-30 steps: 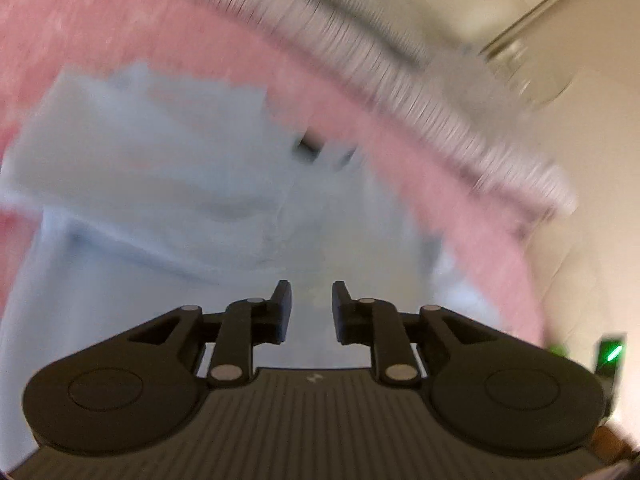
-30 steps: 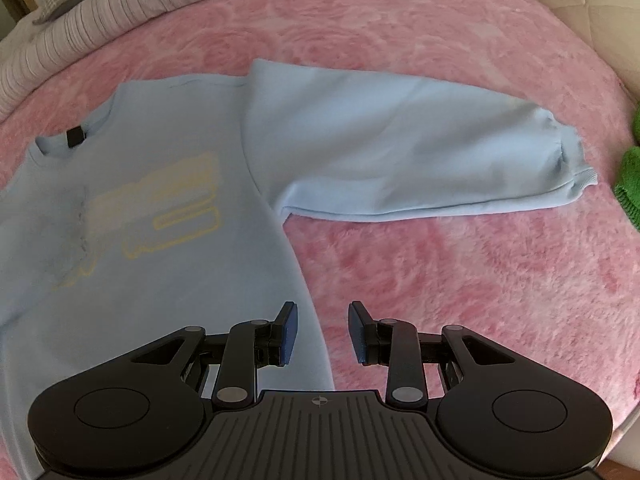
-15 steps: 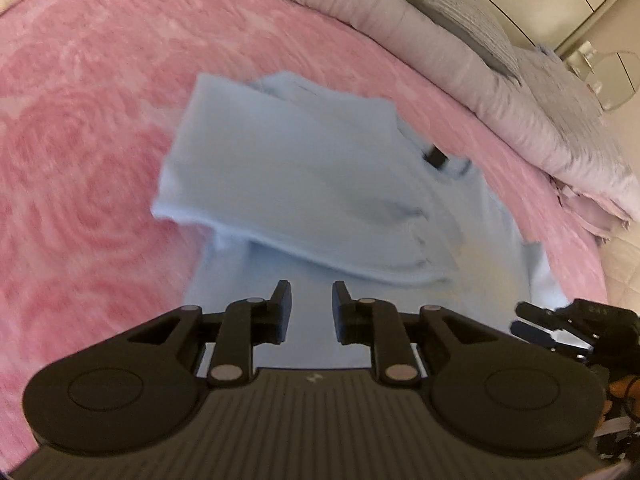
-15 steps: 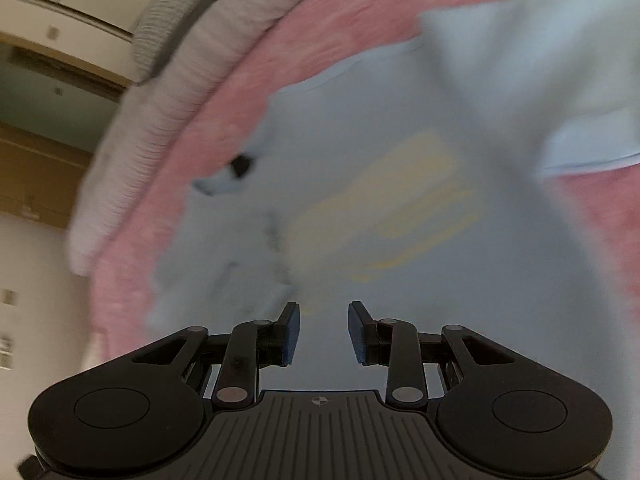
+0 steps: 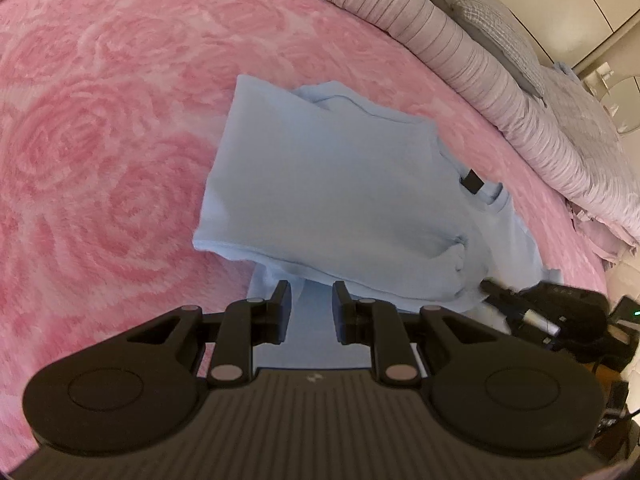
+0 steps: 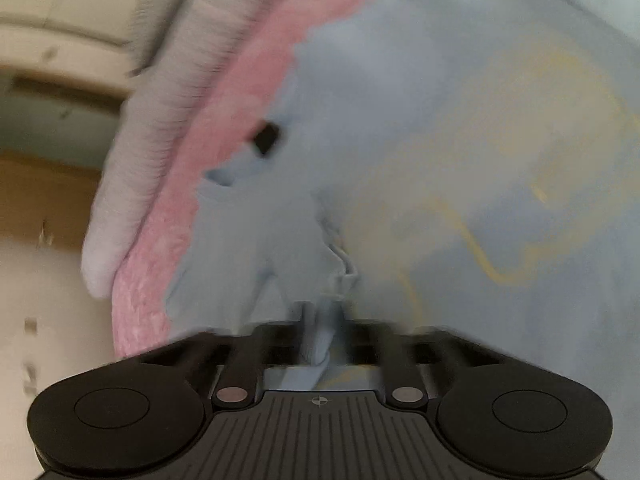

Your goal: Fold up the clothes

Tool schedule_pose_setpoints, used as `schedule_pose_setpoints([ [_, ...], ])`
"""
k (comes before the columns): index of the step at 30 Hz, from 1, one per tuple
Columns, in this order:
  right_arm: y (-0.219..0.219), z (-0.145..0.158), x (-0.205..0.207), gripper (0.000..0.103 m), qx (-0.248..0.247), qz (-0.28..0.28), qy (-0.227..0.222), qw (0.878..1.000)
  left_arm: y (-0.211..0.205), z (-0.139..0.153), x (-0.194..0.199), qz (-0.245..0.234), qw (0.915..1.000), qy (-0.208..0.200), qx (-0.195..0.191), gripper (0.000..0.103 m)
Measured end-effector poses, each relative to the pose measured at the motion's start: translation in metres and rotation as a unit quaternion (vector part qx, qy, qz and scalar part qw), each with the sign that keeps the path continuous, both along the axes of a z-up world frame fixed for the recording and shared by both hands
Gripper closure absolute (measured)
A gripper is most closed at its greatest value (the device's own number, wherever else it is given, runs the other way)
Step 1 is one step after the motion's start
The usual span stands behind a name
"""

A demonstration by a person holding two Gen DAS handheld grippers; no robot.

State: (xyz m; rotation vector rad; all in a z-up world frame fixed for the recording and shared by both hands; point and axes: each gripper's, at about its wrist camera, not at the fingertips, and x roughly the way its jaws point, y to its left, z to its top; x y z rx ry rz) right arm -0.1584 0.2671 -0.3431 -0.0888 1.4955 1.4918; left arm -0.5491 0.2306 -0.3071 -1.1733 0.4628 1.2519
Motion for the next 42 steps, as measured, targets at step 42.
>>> schedule_pose_setpoints([
  [42, -0.050, 0.036, 0.083, 0.091, -0.013, -0.033, -0.243, 0.969, 0.014, -0.005, 0.053, -0.044, 0.9973, 0.058, -0.003, 0.087],
])
